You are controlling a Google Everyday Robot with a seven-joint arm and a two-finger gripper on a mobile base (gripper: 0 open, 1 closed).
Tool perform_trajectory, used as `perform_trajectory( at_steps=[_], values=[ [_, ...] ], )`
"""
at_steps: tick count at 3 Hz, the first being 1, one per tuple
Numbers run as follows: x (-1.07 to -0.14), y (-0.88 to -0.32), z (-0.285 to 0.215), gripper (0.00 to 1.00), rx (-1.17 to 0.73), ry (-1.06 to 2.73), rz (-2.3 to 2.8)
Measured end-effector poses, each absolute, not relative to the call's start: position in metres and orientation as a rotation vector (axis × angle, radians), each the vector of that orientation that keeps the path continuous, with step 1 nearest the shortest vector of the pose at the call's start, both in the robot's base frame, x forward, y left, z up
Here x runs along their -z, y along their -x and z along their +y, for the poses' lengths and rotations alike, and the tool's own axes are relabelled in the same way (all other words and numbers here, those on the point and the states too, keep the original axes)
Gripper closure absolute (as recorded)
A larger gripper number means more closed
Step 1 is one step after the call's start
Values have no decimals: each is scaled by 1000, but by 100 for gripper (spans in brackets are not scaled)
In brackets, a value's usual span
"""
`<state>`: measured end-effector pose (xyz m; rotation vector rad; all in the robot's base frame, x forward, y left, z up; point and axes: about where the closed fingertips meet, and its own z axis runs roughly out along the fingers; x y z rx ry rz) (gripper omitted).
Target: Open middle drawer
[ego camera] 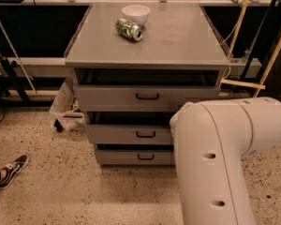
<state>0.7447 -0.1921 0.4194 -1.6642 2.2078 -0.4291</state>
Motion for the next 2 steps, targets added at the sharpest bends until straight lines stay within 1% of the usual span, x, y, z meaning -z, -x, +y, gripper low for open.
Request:
perform_trajectory(
  at_steps=[1, 2],
  values=[
    [-414, -732, -195, 100, 424, 1659, 2203],
    [-418, -732, -195, 100, 424, 1659, 2203]
  ],
)
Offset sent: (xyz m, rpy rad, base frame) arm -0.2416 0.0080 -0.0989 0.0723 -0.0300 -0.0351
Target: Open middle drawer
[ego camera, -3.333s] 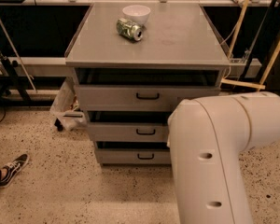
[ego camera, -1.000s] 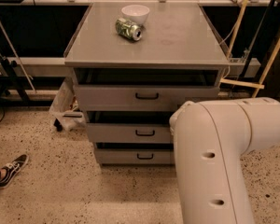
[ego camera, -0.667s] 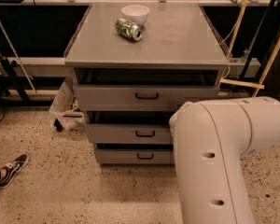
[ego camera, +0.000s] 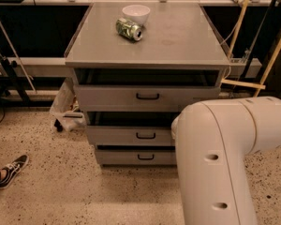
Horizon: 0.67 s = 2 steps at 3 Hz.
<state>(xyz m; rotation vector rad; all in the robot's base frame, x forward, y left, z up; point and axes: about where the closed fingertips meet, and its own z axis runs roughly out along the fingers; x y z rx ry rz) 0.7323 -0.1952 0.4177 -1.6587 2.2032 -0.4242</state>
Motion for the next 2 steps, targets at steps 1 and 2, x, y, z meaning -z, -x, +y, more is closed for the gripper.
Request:
perform_trajectory(
  at_steps=[1, 2],
  values=[
    [-415, -723, -196, 100, 418, 1656, 2204],
    [-418, -723, -196, 100, 418, 1656, 2204]
  ],
)
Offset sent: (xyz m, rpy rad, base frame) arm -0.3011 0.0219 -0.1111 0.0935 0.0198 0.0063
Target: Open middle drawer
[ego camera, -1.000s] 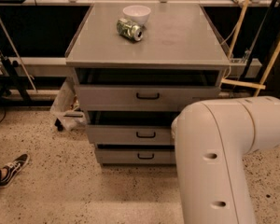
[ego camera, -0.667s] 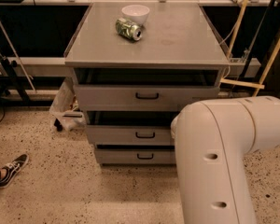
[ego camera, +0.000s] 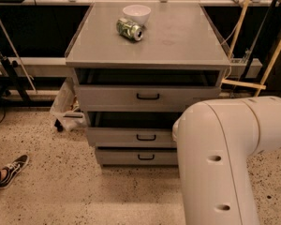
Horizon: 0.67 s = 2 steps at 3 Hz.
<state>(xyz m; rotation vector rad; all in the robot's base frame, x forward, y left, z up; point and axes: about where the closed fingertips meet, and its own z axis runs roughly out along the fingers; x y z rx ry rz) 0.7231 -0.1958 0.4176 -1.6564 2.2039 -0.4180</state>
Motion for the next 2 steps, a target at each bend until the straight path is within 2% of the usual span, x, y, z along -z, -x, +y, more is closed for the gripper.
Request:
perform_trajectory(
  at_steps=[2],
  values=[
    [-417, -714, -196, 100, 410, 1658, 2205]
  ],
)
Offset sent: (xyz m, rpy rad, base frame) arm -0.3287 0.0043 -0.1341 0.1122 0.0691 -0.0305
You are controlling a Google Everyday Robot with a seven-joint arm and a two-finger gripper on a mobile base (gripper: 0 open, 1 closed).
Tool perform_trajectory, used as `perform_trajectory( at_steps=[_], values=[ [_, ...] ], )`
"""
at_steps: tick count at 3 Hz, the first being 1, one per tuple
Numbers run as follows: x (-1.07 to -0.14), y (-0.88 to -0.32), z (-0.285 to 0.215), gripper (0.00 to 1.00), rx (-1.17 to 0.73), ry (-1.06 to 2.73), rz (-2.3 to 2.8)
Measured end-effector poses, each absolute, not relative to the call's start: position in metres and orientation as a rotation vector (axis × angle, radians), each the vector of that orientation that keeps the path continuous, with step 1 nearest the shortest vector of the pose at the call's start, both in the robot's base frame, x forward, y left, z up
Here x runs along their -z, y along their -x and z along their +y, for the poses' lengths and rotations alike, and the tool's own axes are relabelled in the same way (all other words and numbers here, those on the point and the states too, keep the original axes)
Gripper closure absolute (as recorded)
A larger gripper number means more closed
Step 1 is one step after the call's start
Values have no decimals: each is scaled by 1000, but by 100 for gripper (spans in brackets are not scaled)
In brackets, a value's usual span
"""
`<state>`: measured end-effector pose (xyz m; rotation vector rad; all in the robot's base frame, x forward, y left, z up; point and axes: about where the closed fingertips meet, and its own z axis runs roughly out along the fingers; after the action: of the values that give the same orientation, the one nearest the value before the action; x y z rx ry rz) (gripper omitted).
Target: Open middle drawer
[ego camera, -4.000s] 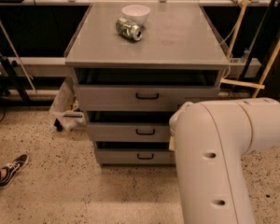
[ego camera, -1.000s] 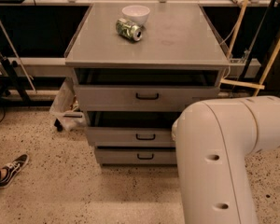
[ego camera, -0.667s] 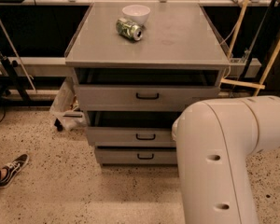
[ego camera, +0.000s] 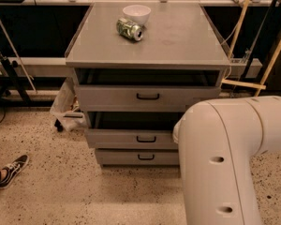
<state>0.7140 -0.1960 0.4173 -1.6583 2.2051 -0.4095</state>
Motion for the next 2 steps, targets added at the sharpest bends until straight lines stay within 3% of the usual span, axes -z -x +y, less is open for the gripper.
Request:
perform_trajectory(
  at_steps=[2],
  values=[
    [-418, -708, -197, 100, 403, 1654, 2209]
  ],
)
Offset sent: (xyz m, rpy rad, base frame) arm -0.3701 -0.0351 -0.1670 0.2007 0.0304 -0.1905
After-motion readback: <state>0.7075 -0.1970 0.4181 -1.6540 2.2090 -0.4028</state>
